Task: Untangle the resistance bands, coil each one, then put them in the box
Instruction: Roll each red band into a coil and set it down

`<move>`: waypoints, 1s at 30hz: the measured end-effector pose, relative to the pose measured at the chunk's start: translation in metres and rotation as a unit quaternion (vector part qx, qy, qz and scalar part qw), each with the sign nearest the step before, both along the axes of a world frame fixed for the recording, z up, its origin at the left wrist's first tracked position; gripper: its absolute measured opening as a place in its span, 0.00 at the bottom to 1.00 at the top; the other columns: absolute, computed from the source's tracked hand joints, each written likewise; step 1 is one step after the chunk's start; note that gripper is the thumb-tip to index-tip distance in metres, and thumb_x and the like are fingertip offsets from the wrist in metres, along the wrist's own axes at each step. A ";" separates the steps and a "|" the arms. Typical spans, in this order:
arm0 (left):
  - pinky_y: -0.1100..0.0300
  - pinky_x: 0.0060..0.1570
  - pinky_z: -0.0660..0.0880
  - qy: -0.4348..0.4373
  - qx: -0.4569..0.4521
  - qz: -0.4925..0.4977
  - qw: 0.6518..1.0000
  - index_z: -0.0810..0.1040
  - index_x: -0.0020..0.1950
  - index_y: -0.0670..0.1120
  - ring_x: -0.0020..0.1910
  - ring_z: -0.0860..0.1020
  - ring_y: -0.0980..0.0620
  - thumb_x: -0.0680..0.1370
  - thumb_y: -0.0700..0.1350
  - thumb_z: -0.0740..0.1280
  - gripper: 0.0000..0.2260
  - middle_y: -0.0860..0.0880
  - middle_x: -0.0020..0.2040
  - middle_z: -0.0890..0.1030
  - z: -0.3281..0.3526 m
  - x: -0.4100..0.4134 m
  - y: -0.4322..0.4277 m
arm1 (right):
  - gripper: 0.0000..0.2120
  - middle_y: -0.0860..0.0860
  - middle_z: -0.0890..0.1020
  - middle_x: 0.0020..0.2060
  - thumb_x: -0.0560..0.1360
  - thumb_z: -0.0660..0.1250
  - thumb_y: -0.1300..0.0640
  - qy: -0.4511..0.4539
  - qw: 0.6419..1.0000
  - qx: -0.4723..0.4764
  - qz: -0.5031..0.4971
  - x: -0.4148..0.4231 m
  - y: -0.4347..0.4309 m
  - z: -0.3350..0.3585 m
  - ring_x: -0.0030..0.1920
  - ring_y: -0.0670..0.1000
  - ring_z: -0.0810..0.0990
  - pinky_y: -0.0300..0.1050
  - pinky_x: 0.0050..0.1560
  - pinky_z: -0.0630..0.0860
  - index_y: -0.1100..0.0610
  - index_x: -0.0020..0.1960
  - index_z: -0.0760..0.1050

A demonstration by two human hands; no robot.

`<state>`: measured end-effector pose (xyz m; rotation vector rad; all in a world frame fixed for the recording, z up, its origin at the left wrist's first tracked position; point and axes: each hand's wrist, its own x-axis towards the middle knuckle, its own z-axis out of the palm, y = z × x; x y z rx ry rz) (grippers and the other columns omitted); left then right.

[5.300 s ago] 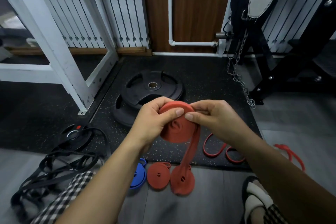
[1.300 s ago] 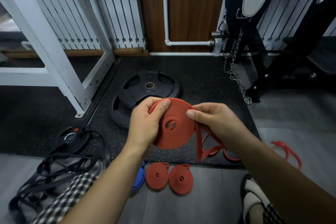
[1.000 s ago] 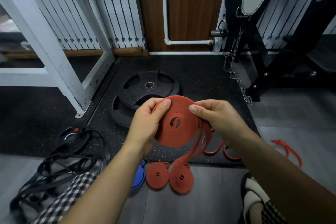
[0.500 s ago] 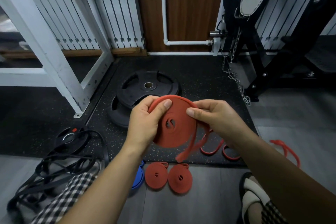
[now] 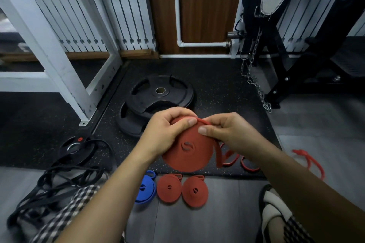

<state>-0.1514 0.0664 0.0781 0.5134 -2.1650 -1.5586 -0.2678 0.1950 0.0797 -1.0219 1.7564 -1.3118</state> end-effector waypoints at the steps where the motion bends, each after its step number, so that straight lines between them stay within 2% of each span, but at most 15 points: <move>1: 0.65 0.47 0.73 0.002 -0.013 0.023 1.000 0.82 0.40 0.54 0.42 0.79 0.60 0.68 0.47 0.70 0.03 0.57 0.38 0.83 -0.003 -0.001 0.001 | 0.05 0.49 0.83 0.35 0.74 0.67 0.62 -0.001 1.000 0.000 -0.002 0.001 -0.001 0.000 0.36 0.42 0.81 0.33 0.38 0.77 0.58 0.48 0.80; 4: 0.62 0.46 0.75 0.018 0.001 0.082 0.996 0.82 0.39 0.52 0.40 0.79 0.58 0.72 0.41 0.71 0.05 0.55 0.37 0.83 -0.004 -0.001 0.001 | 0.06 0.43 0.81 0.27 0.75 0.65 0.62 -0.047 0.999 0.004 0.007 -0.003 0.000 0.004 0.29 0.39 0.79 0.28 0.30 0.73 0.55 0.50 0.78; 6: 0.64 0.42 0.75 0.033 0.055 0.117 0.991 0.82 0.39 0.49 0.37 0.78 0.59 0.72 0.39 0.70 0.05 0.55 0.35 0.82 0.000 0.002 -0.005 | 0.08 0.43 0.84 0.33 0.74 0.67 0.61 -0.049 0.998 0.034 0.035 -0.011 0.004 0.004 0.37 0.40 0.82 0.30 0.38 0.76 0.54 0.52 0.77; 8: 0.67 0.37 0.75 0.058 0.112 0.150 0.981 0.81 0.39 0.47 0.33 0.78 0.61 0.73 0.38 0.69 0.05 0.55 0.32 0.82 0.004 0.006 -0.013 | 0.09 0.46 0.85 0.41 0.72 0.69 0.60 -0.012 0.995 0.088 0.045 -0.021 0.011 -0.003 0.45 0.43 0.83 0.38 0.49 0.77 0.53 0.52 0.78; 11: 0.67 0.36 0.76 0.072 0.142 0.180 0.971 0.80 0.40 0.47 0.32 0.78 0.59 0.73 0.38 0.68 0.05 0.54 0.31 0.81 0.010 0.012 -0.020 | 0.07 0.50 0.85 0.43 0.71 0.70 0.62 0.007 0.989 0.138 0.045 -0.028 0.018 -0.010 0.47 0.47 0.83 0.42 0.53 0.78 0.54 0.48 0.79; 14: 0.64 0.38 0.76 0.070 0.160 0.192 0.966 0.80 0.40 0.46 0.32 0.78 0.57 0.73 0.38 0.68 0.04 0.54 0.31 0.81 0.013 0.018 -0.021 | 0.06 0.50 0.85 0.38 0.71 0.70 0.64 0.005 0.991 0.129 0.022 -0.030 0.022 -0.015 0.41 0.46 0.83 0.42 0.49 0.78 0.55 0.44 0.80; 17: 0.58 0.41 0.76 0.065 0.186 0.202 0.959 0.80 0.40 0.46 0.34 0.78 0.53 0.73 0.39 0.68 0.04 0.52 0.31 0.81 0.014 0.023 -0.025 | 0.05 0.52 0.84 0.36 0.71 0.70 0.65 -0.001 0.994 0.107 -0.027 -0.032 0.024 -0.020 0.39 0.49 0.83 0.45 0.49 0.78 0.56 0.41 0.79; 19: 0.57 0.41 0.76 0.063 0.197 0.206 0.957 0.80 0.40 0.46 0.33 0.78 0.53 0.73 0.40 0.68 0.03 0.52 0.31 0.82 0.015 0.027 -0.027 | 0.05 0.50 0.82 0.34 0.70 0.71 0.65 0.009 0.995 0.082 -0.048 -0.034 0.027 -0.019 0.38 0.48 0.80 0.43 0.45 0.77 0.56 0.40 0.79; 22: 0.58 0.39 0.77 0.067 0.228 0.218 0.947 0.80 0.41 0.45 0.31 0.78 0.54 0.72 0.41 0.68 0.02 0.51 0.30 0.82 0.016 0.032 -0.032 | 0.07 0.49 0.83 0.36 0.65 0.73 0.64 -0.040 0.997 0.066 -0.009 -0.039 0.035 -0.012 0.40 0.47 0.81 0.37 0.44 0.76 0.57 0.42 0.79; 25: 0.61 0.34 0.78 0.066 0.249 0.227 0.939 0.79 0.41 0.45 0.28 0.79 0.56 0.72 0.42 0.68 0.02 0.51 0.29 0.82 0.016 0.037 -0.038 | 0.12 0.53 0.84 0.39 0.60 0.77 0.60 -0.108 0.990 0.079 0.054 -0.040 0.041 -0.007 0.43 0.49 0.83 0.37 0.44 0.78 0.57 0.42 0.81; 28: 0.62 0.34 0.77 0.053 0.246 0.222 0.942 0.79 0.42 0.44 0.28 0.78 0.56 0.73 0.41 0.68 0.02 0.51 0.29 0.82 0.014 0.039 -0.039 | 0.08 0.51 0.80 0.32 0.66 0.72 0.65 -0.109 0.992 0.065 -0.003 -0.037 0.039 -0.006 0.31 0.45 0.79 0.33 0.33 0.75 0.60 0.44 0.77; 30: 0.62 0.34 0.76 0.038 0.234 0.212 0.948 0.79 0.41 0.45 0.28 0.78 0.56 0.73 0.41 0.68 0.02 0.52 0.29 0.82 0.013 0.038 -0.035 | 0.07 0.49 0.75 0.26 0.70 0.67 0.69 -0.058 0.994 0.054 -0.082 -0.036 0.035 -0.008 0.25 0.44 0.72 0.35 0.26 0.69 0.59 0.42 0.72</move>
